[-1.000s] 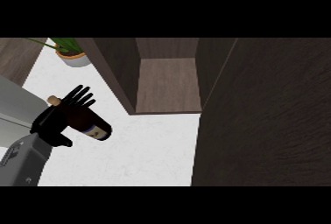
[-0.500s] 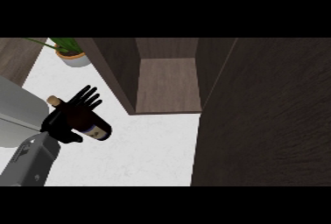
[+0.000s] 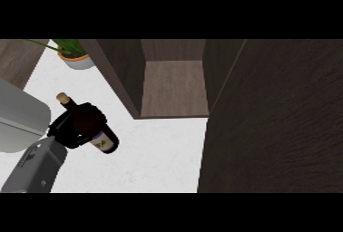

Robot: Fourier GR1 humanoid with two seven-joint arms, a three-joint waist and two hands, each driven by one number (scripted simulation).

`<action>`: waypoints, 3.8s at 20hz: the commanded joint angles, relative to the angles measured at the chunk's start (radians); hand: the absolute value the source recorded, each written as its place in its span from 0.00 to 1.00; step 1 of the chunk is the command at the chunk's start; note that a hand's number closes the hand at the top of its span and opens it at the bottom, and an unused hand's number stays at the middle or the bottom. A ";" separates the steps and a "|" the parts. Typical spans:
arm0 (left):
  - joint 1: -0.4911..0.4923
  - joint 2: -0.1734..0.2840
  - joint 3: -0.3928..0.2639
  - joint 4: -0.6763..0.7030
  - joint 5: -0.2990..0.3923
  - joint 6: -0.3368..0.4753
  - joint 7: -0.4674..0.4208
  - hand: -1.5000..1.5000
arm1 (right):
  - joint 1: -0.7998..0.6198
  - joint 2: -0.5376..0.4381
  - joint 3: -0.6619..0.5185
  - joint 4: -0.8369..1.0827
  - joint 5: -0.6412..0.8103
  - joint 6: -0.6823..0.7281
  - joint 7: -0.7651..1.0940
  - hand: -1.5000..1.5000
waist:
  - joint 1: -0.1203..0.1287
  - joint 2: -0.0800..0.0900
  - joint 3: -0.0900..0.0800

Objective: Pick up the wine, place it into the cabinet and close the cabinet

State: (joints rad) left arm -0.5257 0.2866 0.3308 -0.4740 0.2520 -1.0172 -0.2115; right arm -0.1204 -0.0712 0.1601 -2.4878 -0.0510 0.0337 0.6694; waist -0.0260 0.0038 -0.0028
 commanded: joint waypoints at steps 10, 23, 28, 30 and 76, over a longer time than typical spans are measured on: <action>0.250 -0.062 -0.006 -0.337 -0.186 0.431 -0.320 1.00 | 0.052 -0.007 -0.009 -0.069 -0.007 -0.003 0.000 0.00 | 0.040 -0.014 0.003; 0.481 -0.229 -0.043 -0.811 -0.146 0.644 -0.360 1.00 | 0.071 -0.012 -0.027 -0.117 -0.062 0.013 0.025 0.00 | 0.033 -0.009 0.004; 0.476 -0.283 -0.131 -1.051 -0.085 0.698 -0.096 1.00 | 0.050 -0.011 -0.075 -0.039 -0.091 0.029 -0.019 0.00 | 0.033 -0.009 0.005; 0.535 -0.284 -0.204 -1.132 -0.049 0.716 -0.073 1.00 | -0.019 0.006 -0.024 -0.084 -0.017 -0.025 0.080 0.00 | 0.033 -0.010 0.003; -0.100 -0.287 -0.831 -1.034 -0.058 1.691 0.241 1.00 | 0.032 -0.003 -0.138 -0.073 -0.132 0.078 0.039 0.00 | 0.014 -0.004 0.003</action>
State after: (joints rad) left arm -0.5699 0.0001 -0.4488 -1.5394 0.1691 0.5847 0.0304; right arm -0.0876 -0.0613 0.0582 -2.4872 -0.0913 0.1113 0.6686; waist -0.0122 -0.0004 0.0000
